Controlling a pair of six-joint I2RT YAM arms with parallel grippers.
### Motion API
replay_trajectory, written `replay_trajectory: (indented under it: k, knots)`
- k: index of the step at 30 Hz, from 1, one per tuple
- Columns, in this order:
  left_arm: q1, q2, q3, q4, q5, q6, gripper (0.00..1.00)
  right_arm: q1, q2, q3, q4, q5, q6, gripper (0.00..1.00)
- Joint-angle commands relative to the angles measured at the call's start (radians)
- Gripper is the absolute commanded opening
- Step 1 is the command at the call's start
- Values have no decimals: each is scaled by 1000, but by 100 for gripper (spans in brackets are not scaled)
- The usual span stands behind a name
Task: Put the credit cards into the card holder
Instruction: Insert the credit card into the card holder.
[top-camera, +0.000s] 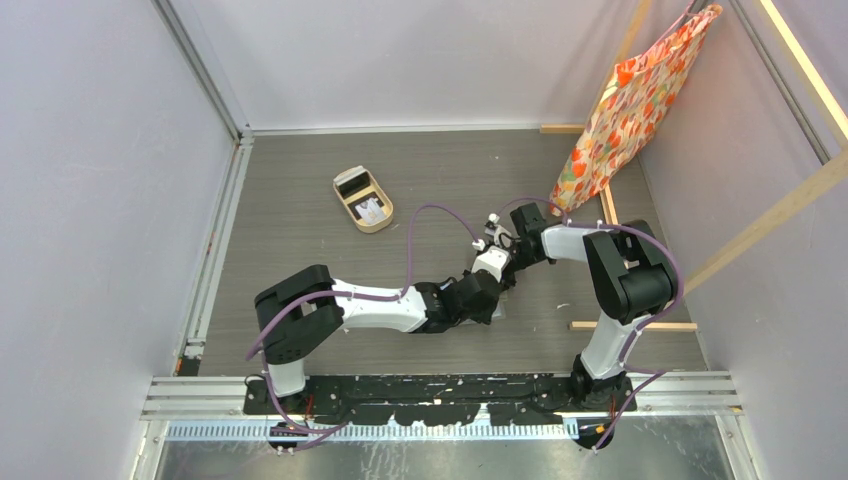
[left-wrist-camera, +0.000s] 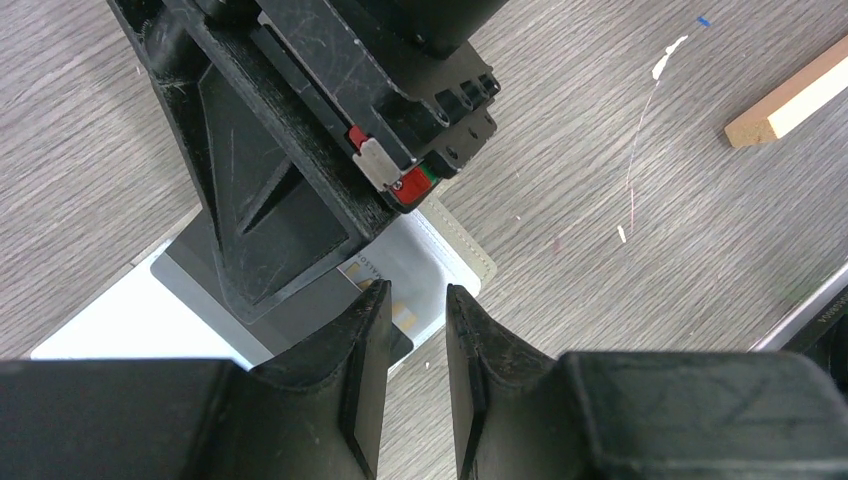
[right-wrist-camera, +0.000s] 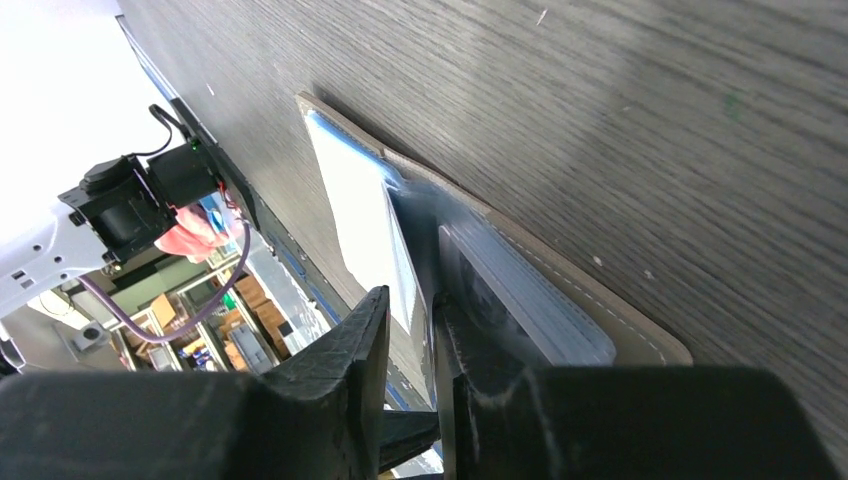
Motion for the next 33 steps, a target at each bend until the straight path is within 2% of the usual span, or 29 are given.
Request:
replay_trajectory:
  k: [1, 24, 33]
  knots:
    - [-1, -16, -4, -13, -39, 1, 28, -3, -27, 32, -46, 57, -54, 29]
    - [-1, -27, -15, -25, -73, -12, 29, -3, -47, 128, -229, 91, -190, 38]
    - [-2, -113, -20, 24, -40, -15, 31, -3, -40, 130, -227, 79, -183, 38]
